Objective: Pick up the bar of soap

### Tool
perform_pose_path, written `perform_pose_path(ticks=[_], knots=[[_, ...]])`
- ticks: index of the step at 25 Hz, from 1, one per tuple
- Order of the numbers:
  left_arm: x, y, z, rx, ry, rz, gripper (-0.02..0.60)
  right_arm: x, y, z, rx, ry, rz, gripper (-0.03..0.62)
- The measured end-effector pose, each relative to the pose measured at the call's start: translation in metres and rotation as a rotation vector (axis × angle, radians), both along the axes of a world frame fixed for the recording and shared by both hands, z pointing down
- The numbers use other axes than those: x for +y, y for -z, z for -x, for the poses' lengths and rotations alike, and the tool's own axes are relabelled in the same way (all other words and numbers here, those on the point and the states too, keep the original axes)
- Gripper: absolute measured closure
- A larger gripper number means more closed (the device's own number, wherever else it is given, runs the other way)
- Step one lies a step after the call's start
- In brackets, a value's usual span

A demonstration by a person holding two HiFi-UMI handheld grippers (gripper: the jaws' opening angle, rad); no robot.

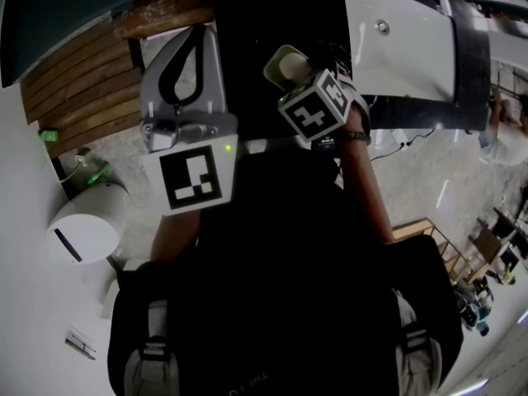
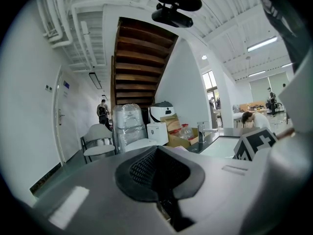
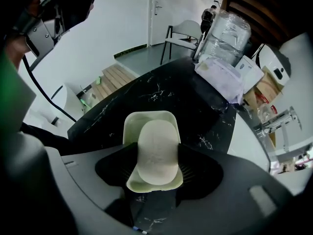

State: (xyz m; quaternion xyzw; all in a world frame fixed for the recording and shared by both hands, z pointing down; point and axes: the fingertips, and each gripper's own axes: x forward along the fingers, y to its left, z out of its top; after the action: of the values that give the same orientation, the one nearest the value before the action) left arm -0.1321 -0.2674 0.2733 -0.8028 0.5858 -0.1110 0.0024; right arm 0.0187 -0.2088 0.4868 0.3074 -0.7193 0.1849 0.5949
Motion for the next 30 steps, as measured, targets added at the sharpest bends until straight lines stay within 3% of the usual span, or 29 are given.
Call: perform_pose_path(ticks=[6, 17, 21, 30], knots=[[0.001, 0.0, 0.0, 0.004, 0.0, -0.006, 0.581, -0.002, -0.001, -0.002, -0.039, -0.004, -0.054, 0.318], [0.004, 0.007, 0.005, -0.005, 0.001, -0.015, 0.581, -0.009, 0.029, -0.004, -0.393, -0.146, -0.152, 0.322], [0.003, 0.008, 0.006, -0.008, 0.004, -0.016, 0.581, -0.016, 0.047, 0.001, -0.583, -0.217, -0.17, 0.322], [0.003, 0.013, 0.007, -0.008, -0.002, -0.028, 0.581, -0.028, 0.104, 0.002, -0.796, -0.242, -0.281, 0.322]])
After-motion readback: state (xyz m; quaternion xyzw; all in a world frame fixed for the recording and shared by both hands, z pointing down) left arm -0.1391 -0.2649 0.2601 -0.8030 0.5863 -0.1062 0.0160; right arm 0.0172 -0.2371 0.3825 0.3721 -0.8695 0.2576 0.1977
